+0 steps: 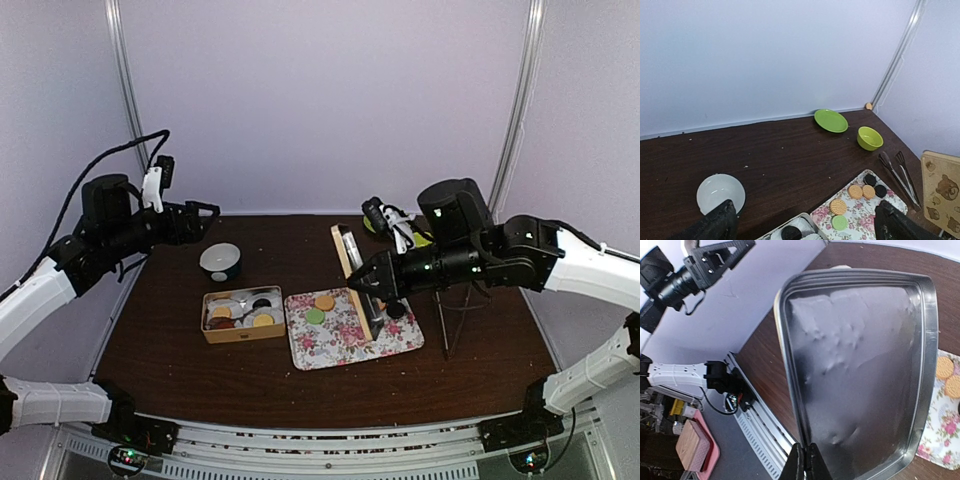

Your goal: Pack the cookies

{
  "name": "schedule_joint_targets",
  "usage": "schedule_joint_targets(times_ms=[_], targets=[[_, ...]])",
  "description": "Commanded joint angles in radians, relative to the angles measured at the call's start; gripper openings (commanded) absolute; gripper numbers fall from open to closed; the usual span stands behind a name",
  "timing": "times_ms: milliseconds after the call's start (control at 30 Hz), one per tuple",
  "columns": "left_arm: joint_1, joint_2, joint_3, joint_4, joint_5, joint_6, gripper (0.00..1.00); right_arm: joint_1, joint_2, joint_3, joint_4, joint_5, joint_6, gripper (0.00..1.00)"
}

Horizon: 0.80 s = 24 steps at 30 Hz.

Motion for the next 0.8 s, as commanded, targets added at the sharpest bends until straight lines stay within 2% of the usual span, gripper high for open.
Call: schedule_joint_targets(times_ms=[0, 167, 367, 533, 767], targets=[[0.004, -0.023, -0.056, 0.224, 0.264, 0.045, 0.98, -0.043, -0.065, -0.056, 0.303, -0.224, -0.042, 0.00], [-0.002, -0.021, -0.105, 0.421, 0.533, -0.009, 0.98, -0.062, -0.143, -0.137, 0.457, -0.402, -0.004, 0.00], [-0.007, 0.042, -0.124, 0.687, 0.750, -0.213, 0.98, -0.062, -0.207, -0.205, 0.670, -0.536, 0.096, 0.00], [-0.066, 0.112, -0.105, 0.936, 0.863, -0.403, 0.98, -0.059, -0.219, -0.224, 0.813, -0.592, 0.158, 0.00], [-0.193, 0.195, -0.092, 1.100, 0.905, -0.479, 0.98, -0.040, -0.213, -0.249, 0.942, -0.633, 0.217, 0.00]])
